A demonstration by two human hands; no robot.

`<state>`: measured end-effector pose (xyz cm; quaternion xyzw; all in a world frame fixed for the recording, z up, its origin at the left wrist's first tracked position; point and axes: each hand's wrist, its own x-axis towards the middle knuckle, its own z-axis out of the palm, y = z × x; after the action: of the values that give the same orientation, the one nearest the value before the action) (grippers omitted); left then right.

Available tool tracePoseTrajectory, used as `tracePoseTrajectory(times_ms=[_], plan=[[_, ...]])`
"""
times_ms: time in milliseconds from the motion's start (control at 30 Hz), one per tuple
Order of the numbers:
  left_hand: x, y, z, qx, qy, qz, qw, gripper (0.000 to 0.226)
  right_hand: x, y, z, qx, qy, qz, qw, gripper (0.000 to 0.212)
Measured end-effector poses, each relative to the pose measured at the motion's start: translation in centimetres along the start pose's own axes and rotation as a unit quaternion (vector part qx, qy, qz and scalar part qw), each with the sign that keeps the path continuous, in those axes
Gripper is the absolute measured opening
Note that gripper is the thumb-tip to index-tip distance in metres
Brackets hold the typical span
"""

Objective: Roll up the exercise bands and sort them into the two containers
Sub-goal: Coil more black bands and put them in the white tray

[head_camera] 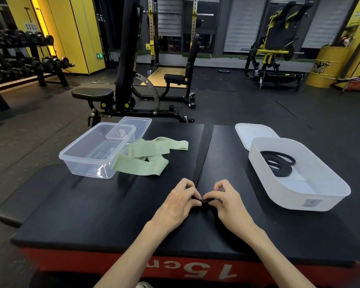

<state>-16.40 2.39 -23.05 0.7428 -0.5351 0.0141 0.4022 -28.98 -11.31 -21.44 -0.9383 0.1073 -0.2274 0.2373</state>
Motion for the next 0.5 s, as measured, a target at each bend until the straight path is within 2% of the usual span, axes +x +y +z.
tracePoseTrajectory(times_ms=[200, 333, 500], plan=[[-0.5, 0.2, 0.5, 0.05, 0.045, 0.024, 0.997, 0.014, -1.1, -0.4, 0.7, 0.033, 0.017, 0.002, 0.999, 0.024], [-0.6, 0.0, 0.6, 0.054, 0.046, 0.025, 0.997, 0.014, -1.3, -0.3, 1.0, 0.038, 0.022, 0.017, 0.999, 0.037], [-0.6, 0.1, 0.6, 0.047, 0.037, 0.025, 0.998, 0.014, -1.4, -0.6, 0.8, 0.08, 0.034, 0.06, 0.994, 0.026]])
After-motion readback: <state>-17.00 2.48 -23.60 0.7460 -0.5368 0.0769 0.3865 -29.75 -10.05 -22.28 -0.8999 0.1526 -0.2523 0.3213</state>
